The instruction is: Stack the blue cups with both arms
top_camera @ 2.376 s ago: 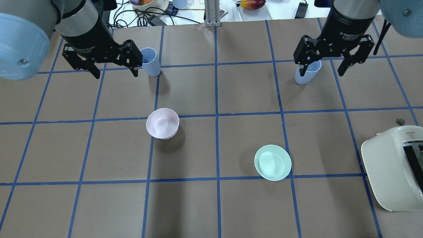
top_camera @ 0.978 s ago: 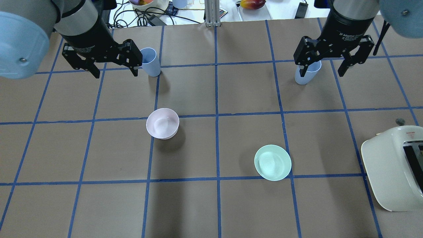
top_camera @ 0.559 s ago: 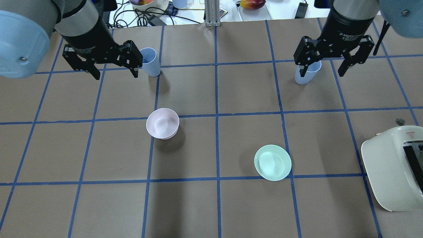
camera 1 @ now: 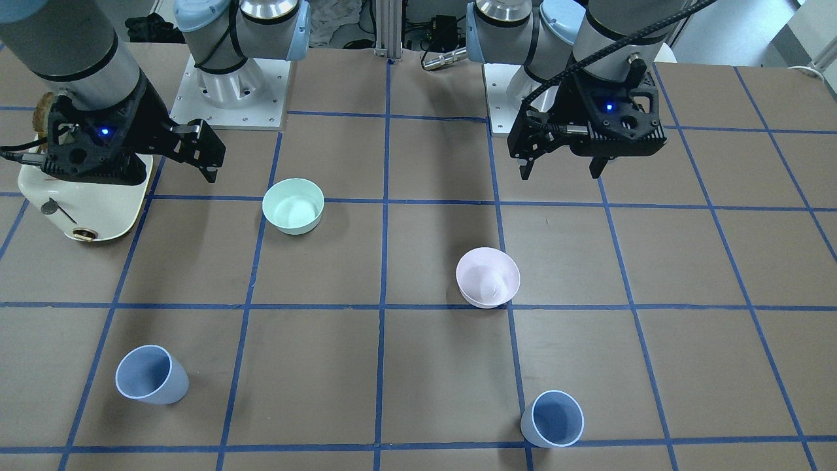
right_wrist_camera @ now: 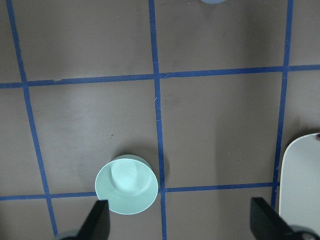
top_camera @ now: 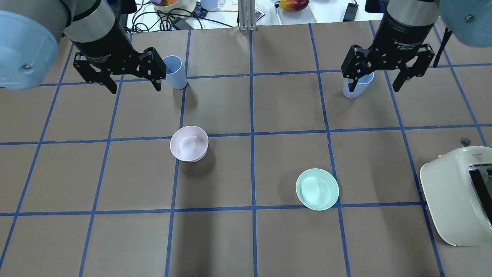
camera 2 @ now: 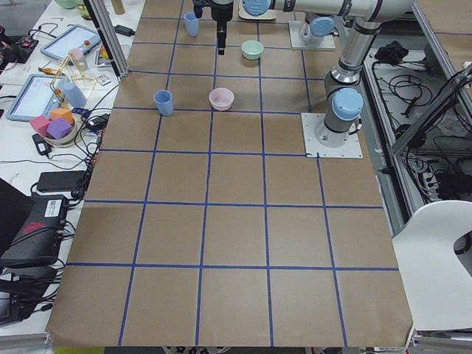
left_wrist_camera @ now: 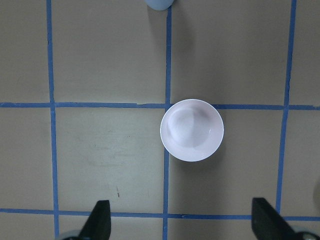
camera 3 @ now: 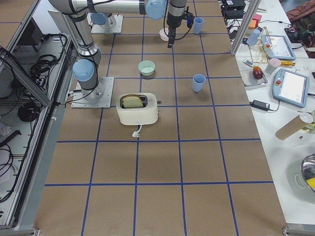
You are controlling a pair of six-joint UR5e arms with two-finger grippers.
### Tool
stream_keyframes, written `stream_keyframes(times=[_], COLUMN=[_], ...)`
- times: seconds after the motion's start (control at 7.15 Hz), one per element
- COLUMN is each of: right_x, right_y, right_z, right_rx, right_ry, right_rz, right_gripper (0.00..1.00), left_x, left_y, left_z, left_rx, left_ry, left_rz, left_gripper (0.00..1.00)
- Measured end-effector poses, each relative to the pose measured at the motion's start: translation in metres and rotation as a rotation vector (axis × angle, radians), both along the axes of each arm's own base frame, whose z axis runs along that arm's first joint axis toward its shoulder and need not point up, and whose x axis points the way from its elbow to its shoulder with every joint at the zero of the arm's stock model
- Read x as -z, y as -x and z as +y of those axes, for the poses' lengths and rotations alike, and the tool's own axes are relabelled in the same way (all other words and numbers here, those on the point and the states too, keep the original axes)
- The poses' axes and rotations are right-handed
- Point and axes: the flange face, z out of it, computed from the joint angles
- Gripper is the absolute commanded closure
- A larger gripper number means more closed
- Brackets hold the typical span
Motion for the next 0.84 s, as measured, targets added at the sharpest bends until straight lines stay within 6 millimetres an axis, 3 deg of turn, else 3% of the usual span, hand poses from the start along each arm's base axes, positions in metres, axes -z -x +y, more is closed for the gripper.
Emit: stream_keyframes(times=[0.14,0.42,0.7,0.84], right_x=[-0.001,0.001,0.005,0.007], right_y=[0.000,0.001,0.001,0.002], right_z=[-0.001,-0.007,-0.016,-0.018], right_rx=[0.005,0.012,0.006,0.004], right_ry=[0.012,0.035,0.059,0.065], right_rz=[0.000,-0.003,-0.004,-0.005], right_gripper=[0.00,0.00,0.00,0.00], left_x=[0.011,0.048,0.098,0.127], left_y=[0.000,0.002,0.004,0.003], left_z=[-0.024,-0.105,-0.198,-0.228], left_rx=[-0.001,0.012,0.051,0.089], left_ry=[0.004,0.017,0.031,0.019], left_rz=[0.010,0.013,0.009,0.005], left_gripper=[0.00,0.00,0.00,0.00])
